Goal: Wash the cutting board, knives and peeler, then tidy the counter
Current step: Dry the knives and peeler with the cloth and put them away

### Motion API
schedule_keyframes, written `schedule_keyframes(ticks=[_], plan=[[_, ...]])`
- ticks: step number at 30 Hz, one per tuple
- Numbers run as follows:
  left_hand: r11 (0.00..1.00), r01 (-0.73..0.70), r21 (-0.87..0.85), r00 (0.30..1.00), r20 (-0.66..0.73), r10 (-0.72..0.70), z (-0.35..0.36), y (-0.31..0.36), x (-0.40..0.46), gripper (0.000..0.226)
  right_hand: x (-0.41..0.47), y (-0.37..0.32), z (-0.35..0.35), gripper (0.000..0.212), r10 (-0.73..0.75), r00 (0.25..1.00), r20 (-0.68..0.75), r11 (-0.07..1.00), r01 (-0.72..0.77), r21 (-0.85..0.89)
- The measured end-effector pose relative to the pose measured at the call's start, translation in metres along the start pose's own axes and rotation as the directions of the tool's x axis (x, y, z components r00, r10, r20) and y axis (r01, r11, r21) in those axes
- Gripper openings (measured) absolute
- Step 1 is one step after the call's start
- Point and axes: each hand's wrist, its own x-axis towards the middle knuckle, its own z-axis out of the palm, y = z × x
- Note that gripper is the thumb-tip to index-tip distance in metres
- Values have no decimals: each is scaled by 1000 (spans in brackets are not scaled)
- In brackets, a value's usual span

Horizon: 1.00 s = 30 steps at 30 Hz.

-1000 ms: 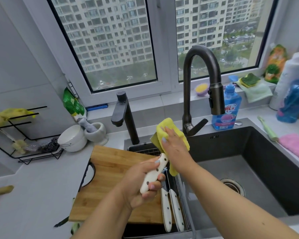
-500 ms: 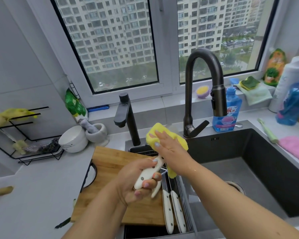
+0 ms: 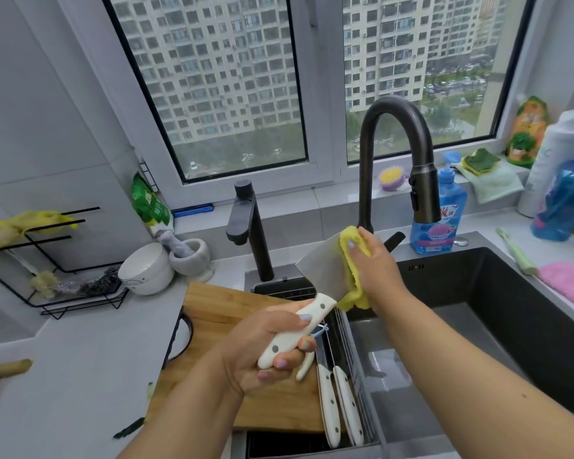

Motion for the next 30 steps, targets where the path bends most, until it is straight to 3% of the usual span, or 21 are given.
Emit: schedule_keyframes(ticks=[4,6,8,10,12,16,18,21,24,27,30], plan=[[984,-50,172,997,-56,61,-7,1,-3,49,-1,0,-1,34,92,984,-155,979,-61,194],[910,-30,413,974,-192,119,1,-1,-6,32,1,-1,-1,36,156,959,-238,966,-98,239],[777,49,627,885,-389,258,9,-7,-6,27,1,-2,-4,37,251,927,-278,931,-153,332],[698,68,713,758,-491,428,9,-15,-1,41,-3,-5,-5,33,391,891,-230,810,-214,546],[655,41,755,669,-508,543,8,-20,1,47,-6,-5,-4,37,484,859,-168,673,-242,699],[653,-26,757,576,-523,628,12,-20,6,45,-21,4,3,47,493,870,-6,441,-243,864],[637,-44,769,538,-520,664,13,-20,11,47,-42,10,12,55,456,884,100,377,-294,878],[622,-37,782,479,-532,698,13,-21,20,43,-79,9,33,61,387,892,232,395,-388,833],[602,30,798,484,-539,690,18,-27,27,36,-97,8,51,62,372,883,286,454,-441,774],[630,22,777,540,-539,646,21,-39,31,32,-101,11,60,50,400,891,213,606,-432,668],[687,-9,726,595,-548,587,16,-52,32,29,-110,16,68,34,315,947,59,813,-302,497]])
